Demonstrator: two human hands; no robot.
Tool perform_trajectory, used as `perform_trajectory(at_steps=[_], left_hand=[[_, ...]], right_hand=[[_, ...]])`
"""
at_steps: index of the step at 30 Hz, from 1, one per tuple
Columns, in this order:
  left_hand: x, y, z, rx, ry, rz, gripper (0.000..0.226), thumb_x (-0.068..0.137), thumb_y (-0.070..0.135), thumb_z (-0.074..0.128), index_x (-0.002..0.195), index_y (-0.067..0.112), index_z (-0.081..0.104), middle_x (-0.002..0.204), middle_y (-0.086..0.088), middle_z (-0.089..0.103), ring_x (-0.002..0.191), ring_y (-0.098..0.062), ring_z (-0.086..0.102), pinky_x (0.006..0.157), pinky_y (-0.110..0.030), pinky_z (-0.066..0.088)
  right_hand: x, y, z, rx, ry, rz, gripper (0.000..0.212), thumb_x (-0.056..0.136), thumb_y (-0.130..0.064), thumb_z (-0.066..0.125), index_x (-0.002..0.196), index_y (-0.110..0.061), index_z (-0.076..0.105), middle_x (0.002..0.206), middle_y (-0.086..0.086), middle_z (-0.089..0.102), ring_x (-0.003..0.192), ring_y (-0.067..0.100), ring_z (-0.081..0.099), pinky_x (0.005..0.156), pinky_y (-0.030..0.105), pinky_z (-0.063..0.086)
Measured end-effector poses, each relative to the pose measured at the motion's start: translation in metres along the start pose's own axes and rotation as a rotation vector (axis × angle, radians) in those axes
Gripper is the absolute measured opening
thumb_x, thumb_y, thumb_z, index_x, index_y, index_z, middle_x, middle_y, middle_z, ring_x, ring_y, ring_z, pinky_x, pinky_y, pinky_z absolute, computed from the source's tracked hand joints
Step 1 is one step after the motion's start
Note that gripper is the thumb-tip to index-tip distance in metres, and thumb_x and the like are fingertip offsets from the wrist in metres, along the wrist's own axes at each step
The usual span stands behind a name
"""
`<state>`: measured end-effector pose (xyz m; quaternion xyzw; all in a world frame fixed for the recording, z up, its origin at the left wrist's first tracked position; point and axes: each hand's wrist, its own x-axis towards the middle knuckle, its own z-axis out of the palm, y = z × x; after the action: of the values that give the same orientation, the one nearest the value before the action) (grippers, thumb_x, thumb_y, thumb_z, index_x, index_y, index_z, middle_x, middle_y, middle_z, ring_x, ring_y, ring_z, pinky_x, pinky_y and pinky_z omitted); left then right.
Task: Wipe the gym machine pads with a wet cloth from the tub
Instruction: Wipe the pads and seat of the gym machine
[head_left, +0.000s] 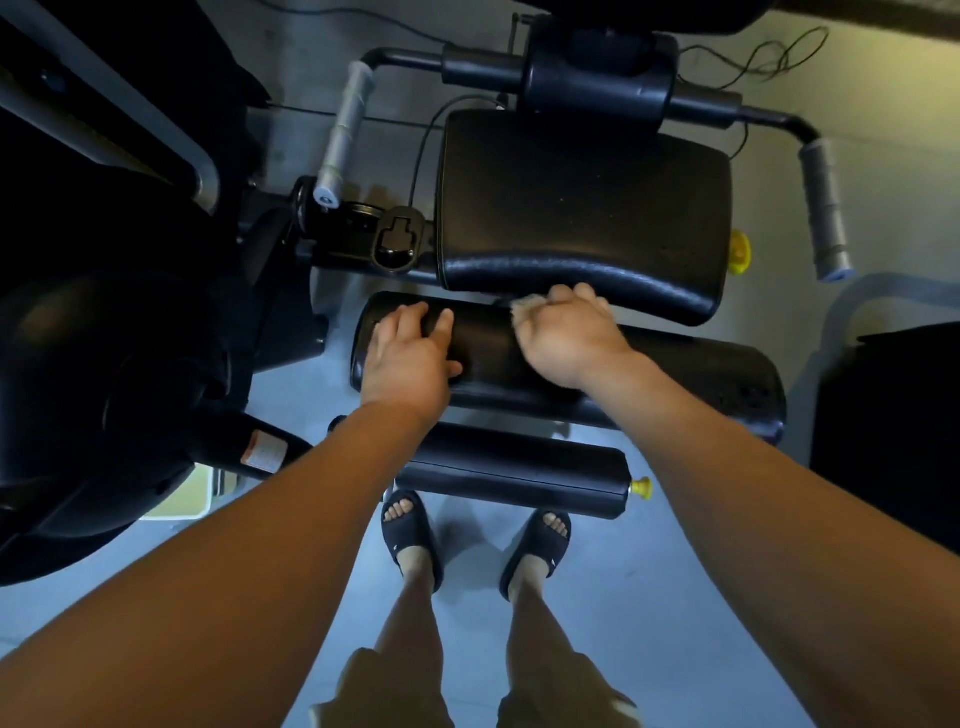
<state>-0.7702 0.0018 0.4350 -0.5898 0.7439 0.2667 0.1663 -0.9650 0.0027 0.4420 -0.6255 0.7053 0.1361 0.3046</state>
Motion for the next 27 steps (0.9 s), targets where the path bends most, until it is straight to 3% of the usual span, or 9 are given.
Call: perform_trajectory(at_steps=[5, 7, 10, 13, 16, 19, 22, 24, 27], left_hand=[[0.000, 0.003, 0.002, 0.071, 0.008, -0.009, 0.064, 0.103, 0.038, 0.049, 0.159, 0.028, 0.019, 0.165, -0.005, 0.012, 0.150, -0.028, 0.007, 0.123, -0.043, 0.016], [-0.002, 0.005, 0.002, 0.089, 0.019, -0.023, 0.064, 0.103, 0.038, 0.048, 0.159, 0.029, 0.019, 0.165, -0.005, 0.012, 0.151, -0.028, 0.007, 0.124, -0.045, 0.014], [-0.008, 0.014, 0.009, 0.097, 0.058, -0.063, 0.063, 0.104, 0.034, 0.045, 0.160, 0.027, 0.015, 0.165, -0.006, 0.009, 0.151, -0.030, 0.004, 0.124, -0.049, 0.008], [-0.016, 0.019, 0.022, 0.061, 0.037, -0.070, 0.066, 0.106, 0.022, 0.038, 0.160, 0.027, 0.000, 0.168, -0.004, -0.008, 0.153, -0.028, -0.013, 0.125, -0.048, -0.001], [-0.016, 0.012, 0.028, 0.057, 0.020, -0.041, 0.065, 0.108, 0.022, 0.032, 0.160, 0.031, -0.007, 0.167, 0.001, -0.017, 0.152, -0.024, -0.021, 0.125, -0.046, -0.005], [-0.013, 0.007, 0.026, 0.052, 0.003, -0.028, 0.062, 0.109, 0.025, 0.031, 0.160, 0.033, -0.004, 0.168, 0.003, -0.016, 0.153, -0.022, -0.020, 0.125, -0.044, -0.004], [-0.013, 0.007, 0.025, 0.053, -0.010, -0.016, 0.062, 0.109, 0.024, 0.029, 0.160, 0.034, -0.005, 0.167, 0.003, -0.017, 0.152, -0.022, -0.022, 0.125, -0.043, -0.006], [-0.012, 0.005, 0.026, 0.052, -0.017, -0.017, 0.064, 0.109, 0.022, 0.029, 0.159, 0.034, -0.008, 0.166, 0.004, -0.021, 0.151, -0.021, -0.025, 0.124, -0.043, -0.008], [-0.011, 0.004, 0.024, 0.051, -0.061, -0.020, 0.064, 0.109, 0.024, 0.028, 0.158, 0.037, -0.012, 0.164, 0.006, -0.026, 0.150, -0.019, -0.028, 0.124, -0.043, -0.009]], right_hand=[[-0.017, 0.010, 0.019, -0.018, 0.123, -0.190, 0.037, 0.105, -0.039, 0.043, 0.128, -0.023, 0.066, 0.139, 0.005, 0.051, 0.119, 0.028, 0.044, 0.106, 0.042, 0.038], [-0.020, 0.036, 0.024, -0.073, 0.159, -0.119, 0.028, 0.098, -0.038, 0.059, 0.119, -0.025, 0.072, 0.128, 0.004, 0.056, 0.114, 0.028, 0.048, 0.101, 0.040, 0.042], [-0.028, 0.051, 0.031, -0.097, 0.269, 0.004, 0.016, 0.096, -0.035, 0.059, 0.101, -0.026, 0.072, 0.107, 0.001, 0.061, 0.103, 0.026, 0.048, 0.092, 0.036, 0.039], [-0.038, 0.029, 0.044, 0.059, 0.343, 0.009, 0.042, 0.091, -0.017, 0.060, 0.133, -0.019, 0.060, 0.122, 0.006, 0.056, 0.113, 0.030, 0.045, 0.096, 0.044, 0.045], [-0.051, 0.005, 0.059, 0.092, 0.329, -0.142, 0.065, 0.091, -0.019, 0.063, 0.152, -0.020, 0.042, 0.127, 0.007, 0.046, 0.115, 0.030, 0.041, 0.097, 0.045, 0.045], [-0.058, 0.021, 0.065, 0.113, 0.342, -0.128, 0.057, 0.095, -0.028, 0.065, 0.149, -0.025, 0.047, 0.129, 0.007, 0.043, 0.117, 0.033, 0.042, 0.100, 0.044, 0.045], [-0.063, 0.048, 0.071, 0.123, 0.387, 0.039, 0.044, 0.101, -0.038, 0.055, 0.145, -0.029, 0.054, 0.152, 0.007, 0.038, 0.135, 0.035, 0.037, 0.115, 0.043, 0.034], [-0.062, 0.043, 0.075, 0.124, 0.366, 0.047, 0.048, 0.104, -0.034, 0.049, 0.151, -0.022, 0.049, 0.164, 0.007, 0.029, 0.150, 0.032, 0.025, 0.123, 0.040, 0.025], [-0.060, 0.006, 0.091, 0.131, 0.329, -0.123, 0.062, 0.100, -0.017, 0.055, 0.158, -0.020, 0.035, 0.169, 0.002, 0.020, 0.156, 0.025, 0.012, 0.127, 0.038, 0.016]])
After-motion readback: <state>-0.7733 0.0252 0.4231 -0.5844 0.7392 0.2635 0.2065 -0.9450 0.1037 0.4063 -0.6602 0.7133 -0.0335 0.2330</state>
